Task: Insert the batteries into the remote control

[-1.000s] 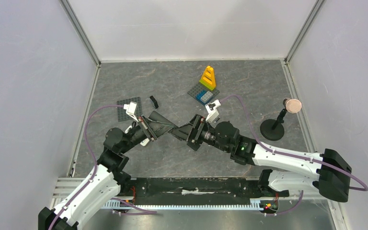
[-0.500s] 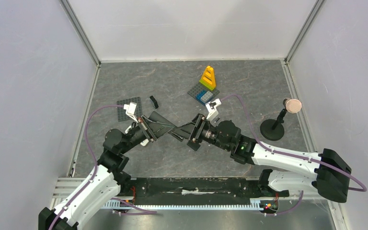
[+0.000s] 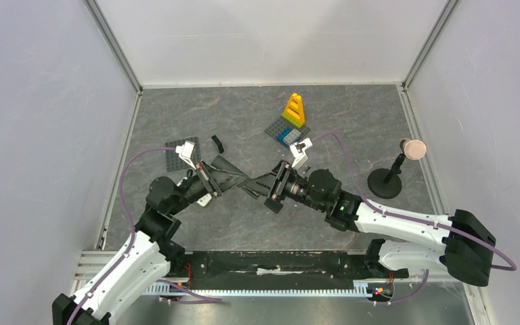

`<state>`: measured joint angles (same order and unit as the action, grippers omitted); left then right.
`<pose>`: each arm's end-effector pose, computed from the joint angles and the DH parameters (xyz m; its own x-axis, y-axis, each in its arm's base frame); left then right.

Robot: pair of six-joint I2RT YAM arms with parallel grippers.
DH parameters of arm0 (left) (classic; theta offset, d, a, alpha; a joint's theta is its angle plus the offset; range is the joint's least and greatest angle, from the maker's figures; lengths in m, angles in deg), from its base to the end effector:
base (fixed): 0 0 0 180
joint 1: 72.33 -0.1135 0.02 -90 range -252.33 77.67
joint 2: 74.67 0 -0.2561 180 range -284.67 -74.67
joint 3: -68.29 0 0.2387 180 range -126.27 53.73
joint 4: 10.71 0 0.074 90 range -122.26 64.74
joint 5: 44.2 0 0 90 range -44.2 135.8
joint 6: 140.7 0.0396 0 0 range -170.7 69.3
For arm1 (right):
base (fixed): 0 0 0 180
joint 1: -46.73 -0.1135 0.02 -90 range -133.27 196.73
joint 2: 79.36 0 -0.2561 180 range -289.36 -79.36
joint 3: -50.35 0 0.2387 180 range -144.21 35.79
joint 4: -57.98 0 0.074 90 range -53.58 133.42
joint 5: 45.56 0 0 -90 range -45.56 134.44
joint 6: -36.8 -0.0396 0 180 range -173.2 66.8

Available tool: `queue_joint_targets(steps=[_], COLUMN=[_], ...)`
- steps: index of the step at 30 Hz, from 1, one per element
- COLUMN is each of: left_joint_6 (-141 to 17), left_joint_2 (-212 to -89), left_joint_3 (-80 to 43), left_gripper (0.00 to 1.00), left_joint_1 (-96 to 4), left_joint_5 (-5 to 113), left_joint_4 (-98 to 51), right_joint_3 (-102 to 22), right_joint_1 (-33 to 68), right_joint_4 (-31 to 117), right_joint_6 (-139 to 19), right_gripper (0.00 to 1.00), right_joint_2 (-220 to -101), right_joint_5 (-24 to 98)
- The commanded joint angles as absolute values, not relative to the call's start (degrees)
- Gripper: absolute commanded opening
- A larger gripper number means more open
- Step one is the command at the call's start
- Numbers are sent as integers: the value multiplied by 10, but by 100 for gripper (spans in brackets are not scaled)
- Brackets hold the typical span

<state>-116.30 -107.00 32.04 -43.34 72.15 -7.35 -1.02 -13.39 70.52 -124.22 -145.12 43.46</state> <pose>0.1230 -0.0882 0.2807 -0.7004 -0.5449 -0.4610 0.4394 0.1797 -0.8801 0.1287 0.2254 0.2840 -0.8331 0.4479 -0.3245 -0.2695 0.1837 0.9453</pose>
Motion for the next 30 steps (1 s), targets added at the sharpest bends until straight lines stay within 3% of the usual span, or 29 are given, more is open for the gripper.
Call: queue_joint_targets(steps=[1, 11, 18, 22, 25, 30], left_joint_6=[-1206, -1236, -1226, -1224, -1223, -1218], left_joint_2=[-1073, -1083, -1083, -1077, -1074, -1074], left_joint_3=[275, 268, 274, 287, 294, 304], left_gripper=[2, 2, 2, 2, 2, 2], left_joint_1=[-433, -433, -433, -433, -433, -433], left_joint_5=[703, 694, 702, 705, 708, 721], left_joint_4=[-61, -64, -62, -57, -50, -30], right_joint_3=[-18, -9, -9, -10, -7, 0], right_joint_1=[-133, -133, -131, -123, -113, -95], right_joint_4=[703, 720, 735, 738, 736, 726], right_joint_6=[-1218, -1215, -1216, -1217, -1218, -1223], right_gripper=[38, 34, 61, 71, 75, 73], right_joint_2=[-1461, -1456, -1446, -1434, -1419, -1401], right_joint_5=[419, 404, 396, 395, 394, 395])
